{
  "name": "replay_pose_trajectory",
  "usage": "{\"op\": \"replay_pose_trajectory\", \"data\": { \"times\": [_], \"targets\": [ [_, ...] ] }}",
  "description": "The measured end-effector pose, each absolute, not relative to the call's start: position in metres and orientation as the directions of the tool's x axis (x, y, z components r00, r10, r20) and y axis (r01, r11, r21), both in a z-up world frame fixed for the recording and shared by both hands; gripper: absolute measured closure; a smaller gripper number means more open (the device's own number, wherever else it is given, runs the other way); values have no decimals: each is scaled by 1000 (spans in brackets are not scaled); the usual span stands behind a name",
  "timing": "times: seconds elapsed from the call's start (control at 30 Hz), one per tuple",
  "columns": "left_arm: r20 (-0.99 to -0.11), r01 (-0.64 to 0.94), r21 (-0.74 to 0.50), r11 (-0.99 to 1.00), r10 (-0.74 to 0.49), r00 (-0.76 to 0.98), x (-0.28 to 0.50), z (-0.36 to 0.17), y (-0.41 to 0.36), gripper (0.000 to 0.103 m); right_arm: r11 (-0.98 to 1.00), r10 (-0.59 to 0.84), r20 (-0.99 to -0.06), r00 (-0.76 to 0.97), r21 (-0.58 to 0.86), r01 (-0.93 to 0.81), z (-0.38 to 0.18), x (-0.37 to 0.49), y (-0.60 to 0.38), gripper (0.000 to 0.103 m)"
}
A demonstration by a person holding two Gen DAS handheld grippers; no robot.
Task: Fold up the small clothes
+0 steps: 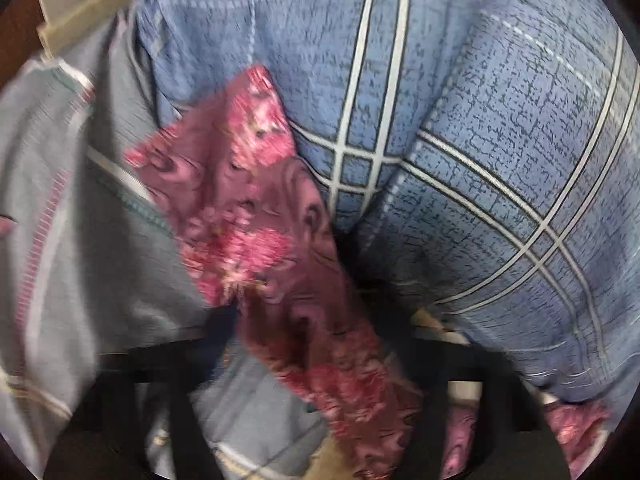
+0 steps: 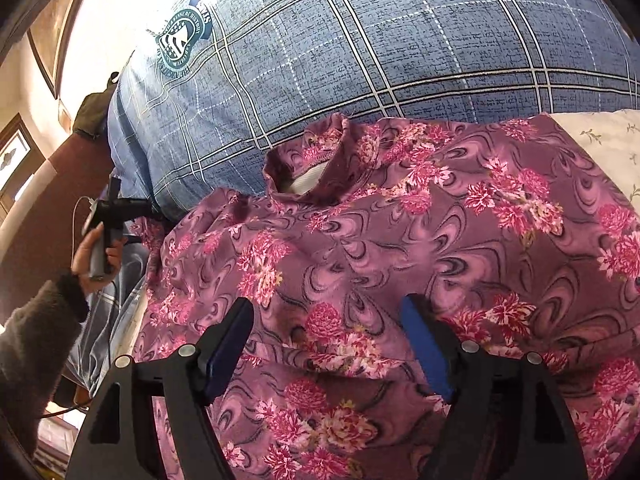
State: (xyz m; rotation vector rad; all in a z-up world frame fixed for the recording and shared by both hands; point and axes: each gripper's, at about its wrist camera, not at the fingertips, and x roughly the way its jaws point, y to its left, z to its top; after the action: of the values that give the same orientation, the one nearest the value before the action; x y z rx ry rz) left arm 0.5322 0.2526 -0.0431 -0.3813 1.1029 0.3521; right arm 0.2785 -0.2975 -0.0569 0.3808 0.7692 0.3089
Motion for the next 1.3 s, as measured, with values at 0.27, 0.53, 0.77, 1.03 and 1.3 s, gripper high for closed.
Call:
{"op": "replay_pose_trajectory", "data": {
  "times": [0.27, 0.53, 0.77, 1.03, 1.3],
  "targets": [
    [-860, -417, -267, 869, -19, 510, 497, -19, 248, 101, 884, 410, -606, 681, 448, -133, -57, 278, -298, 24],
    [-801, -288, -332, 898, -107, 589, 435, 44, 207, 101, 876, 420, -606, 676, 466, -126, -56, 279, -300, 24],
    [-748, -126, -302, 945, -153, 646, 381, 98, 136, 101, 872, 383, -634, 672, 488, -36, -40, 261, -314, 25],
    [-713, 113, -322, 940, -320, 624, 355, 109, -17, 101, 821, 345, -624, 701, 562, 97, -36, 211, -374, 23],
    [-854, 186, -333, 924, -379, 356, 340, -3, -143, 91, 816, 323, -653, 685, 559, 148, -44, 181, -403, 25]
  ]
}}
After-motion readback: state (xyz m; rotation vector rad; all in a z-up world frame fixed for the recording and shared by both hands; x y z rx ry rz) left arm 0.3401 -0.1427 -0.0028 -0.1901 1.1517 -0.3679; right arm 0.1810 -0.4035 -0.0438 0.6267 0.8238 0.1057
